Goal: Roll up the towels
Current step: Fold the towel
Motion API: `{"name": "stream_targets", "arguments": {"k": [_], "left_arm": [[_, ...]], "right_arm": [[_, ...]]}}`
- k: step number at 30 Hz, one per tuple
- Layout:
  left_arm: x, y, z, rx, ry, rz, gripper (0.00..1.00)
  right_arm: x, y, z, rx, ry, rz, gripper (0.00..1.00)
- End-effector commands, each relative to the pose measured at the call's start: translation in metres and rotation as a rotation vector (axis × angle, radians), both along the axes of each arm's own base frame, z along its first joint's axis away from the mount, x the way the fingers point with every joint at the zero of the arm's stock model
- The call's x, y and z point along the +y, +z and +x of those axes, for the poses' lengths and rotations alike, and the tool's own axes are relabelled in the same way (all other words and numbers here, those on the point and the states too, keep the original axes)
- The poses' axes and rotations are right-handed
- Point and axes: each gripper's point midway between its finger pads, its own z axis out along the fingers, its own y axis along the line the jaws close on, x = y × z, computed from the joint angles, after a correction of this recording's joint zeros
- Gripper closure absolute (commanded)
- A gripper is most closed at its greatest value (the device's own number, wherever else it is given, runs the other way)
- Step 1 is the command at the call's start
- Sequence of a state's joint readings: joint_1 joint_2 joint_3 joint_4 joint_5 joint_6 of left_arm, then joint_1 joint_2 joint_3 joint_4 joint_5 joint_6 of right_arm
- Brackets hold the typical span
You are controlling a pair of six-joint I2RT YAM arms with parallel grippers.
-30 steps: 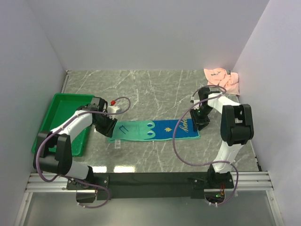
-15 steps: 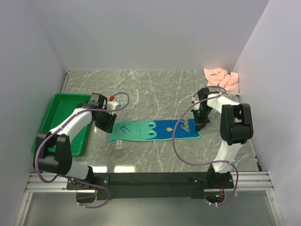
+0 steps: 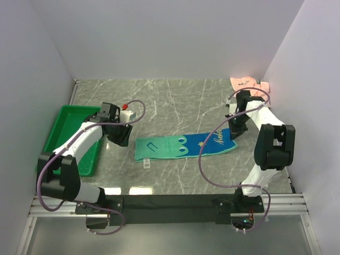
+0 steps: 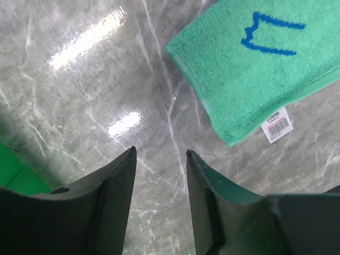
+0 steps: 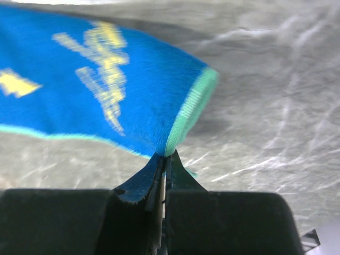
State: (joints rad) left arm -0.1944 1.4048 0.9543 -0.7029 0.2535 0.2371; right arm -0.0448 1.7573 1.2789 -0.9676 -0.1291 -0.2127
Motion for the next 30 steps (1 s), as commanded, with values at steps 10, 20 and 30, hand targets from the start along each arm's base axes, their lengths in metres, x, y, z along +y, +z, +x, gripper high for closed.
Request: {"name": "stream_targets", "arguments": {"k": [10, 20, 30], "left_arm": [[-0.009, 0.036, 0.014, -0.085, 0.029, -0.130, 0.20], [0.003, 0.053, 0.012, -0.129, 0.080, -0.157, 0.01], [0.012, 0.050, 0.005, -0.132, 0.098, -0.129, 0.01]], "right_arm": [[0.110, 0.039, -0.014, 0.006, 0.208, 0.350, 1.00], [0.171, 0.014, -0.023, 0.120, 0.269, 0.463, 1.00], [0.199, 0.000, -0.019, 0.143, 0.298, 0.478, 1.00]]}}
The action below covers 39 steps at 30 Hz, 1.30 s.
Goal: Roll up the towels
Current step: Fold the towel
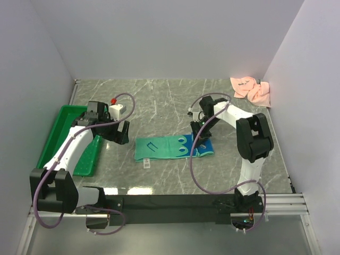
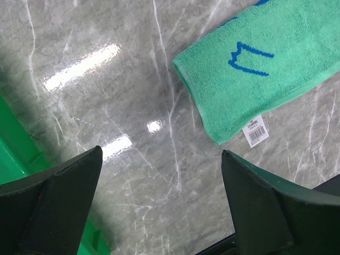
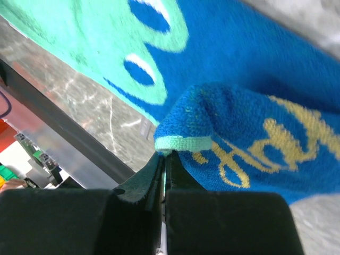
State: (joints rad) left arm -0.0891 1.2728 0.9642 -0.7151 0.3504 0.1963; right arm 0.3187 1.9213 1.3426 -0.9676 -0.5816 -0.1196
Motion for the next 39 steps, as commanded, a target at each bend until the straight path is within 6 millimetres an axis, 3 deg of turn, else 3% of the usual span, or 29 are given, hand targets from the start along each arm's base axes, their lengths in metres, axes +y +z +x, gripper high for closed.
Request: {"name": "stream_targets", "arguments": {"k": [1, 19, 22, 23, 25, 29, 31, 34, 37, 39], "left_arm": [[0.001, 0.008, -0.001, -0.027, 0.006, -0.008, 0.01], [0.002, 0.008, -0.001, -0.031, 0.013, -0.003, 0.01], [0.001, 0.010, -0.002, -0.034, -0.006, -0.007, 0.01], [0.000, 0.010, -0.003, -0.029, -0.013, -0.006, 0.01], [-0.002, 0.014, -0.005, -0.026, -0.038, -0.011, 0.01], [-0.012, 0.019, -0.005, -0.012, -0.093, -0.042, 0.02], [-0.022, 0.018, -0.008, 0.004, -0.132, -0.053, 0.21], [-0.037, 0.007, -0.006, 0.030, -0.167, -0.044, 0.52], [-0.059, -0.001, -0.006, 0.042, -0.210, -0.035, 0.76], [-0.068, -0.012, -0.005, 0.070, -0.220, -0.016, 0.87]], "right_arm": [[0.017, 0.009, 0.017, -0.037, -0.007, 0.052, 1.00], [0.032, -0.006, 0.018, 0.018, 0.018, 0.065, 1.00], [0.036, -0.005, 0.018, 0.038, 0.033, 0.082, 0.86], [0.038, -0.001, 0.022, 0.028, 0.039, 0.091, 0.74], [0.041, 0.011, 0.026, 0.010, 0.048, 0.113, 0.63], [0.041, 0.040, 0.030, -0.055, 0.082, 0.150, 0.60], [0.033, 0.055, 0.033, -0.102, 0.083, 0.153, 0.61], [0.010, 0.061, 0.046, -0.181, 0.071, 0.106, 0.65], [-0.014, 0.047, 0.064, -0.211, 0.040, 0.015, 0.71], [-0.026, 0.040, 0.077, -0.233, 0.021, -0.022, 0.72]]}}
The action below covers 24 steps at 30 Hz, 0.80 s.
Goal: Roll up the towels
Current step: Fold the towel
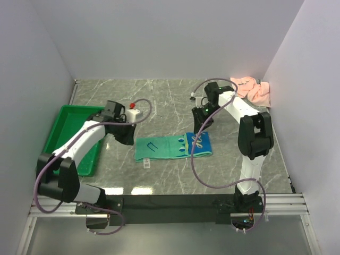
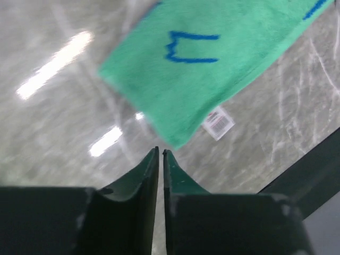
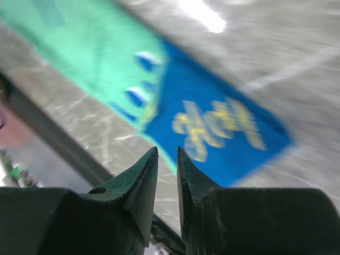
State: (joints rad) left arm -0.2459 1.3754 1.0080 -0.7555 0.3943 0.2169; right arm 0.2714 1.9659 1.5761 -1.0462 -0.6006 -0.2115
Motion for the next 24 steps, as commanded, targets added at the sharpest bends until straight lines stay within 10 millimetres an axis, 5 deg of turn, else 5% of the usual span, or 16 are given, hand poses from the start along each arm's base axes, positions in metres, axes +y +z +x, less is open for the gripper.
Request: {"name": "stream_targets", "arguments": {"k": [1, 6, 12, 19, 24], "left_arm": [[-0.029, -0.001, 0.011, -0.017, -0.035, -0.010, 0.88], [-0.049, -0.029, 0.018, 0.050, -0.041, 0.028, 0.98], [-0.063, -0.057, 0.034, 0.102, -0.038, 0.078, 0.99], [-0.055, -0.076, 0.069, 0.071, -0.037, 0.187, 0.99], [-0.068, -0.069, 0.127, -0.034, -0.072, 0.222, 1.00]], "right_arm": [[-0.030, -0.004, 0.027, -0.084, -0.022, -0.097, 0.72], [-0.040, -0.029, 0.034, -0.080, -0.019, -0.158, 0.73], [-0.048, -0.061, 0.019, -0.030, -0.012, -0.195, 0.81], [-0.050, -0.068, -0.029, 0.032, -0.008, -0.162, 0.81], [-0.029, -0.058, -0.072, 0.090, 0.027, -0.051, 0.81]]}}
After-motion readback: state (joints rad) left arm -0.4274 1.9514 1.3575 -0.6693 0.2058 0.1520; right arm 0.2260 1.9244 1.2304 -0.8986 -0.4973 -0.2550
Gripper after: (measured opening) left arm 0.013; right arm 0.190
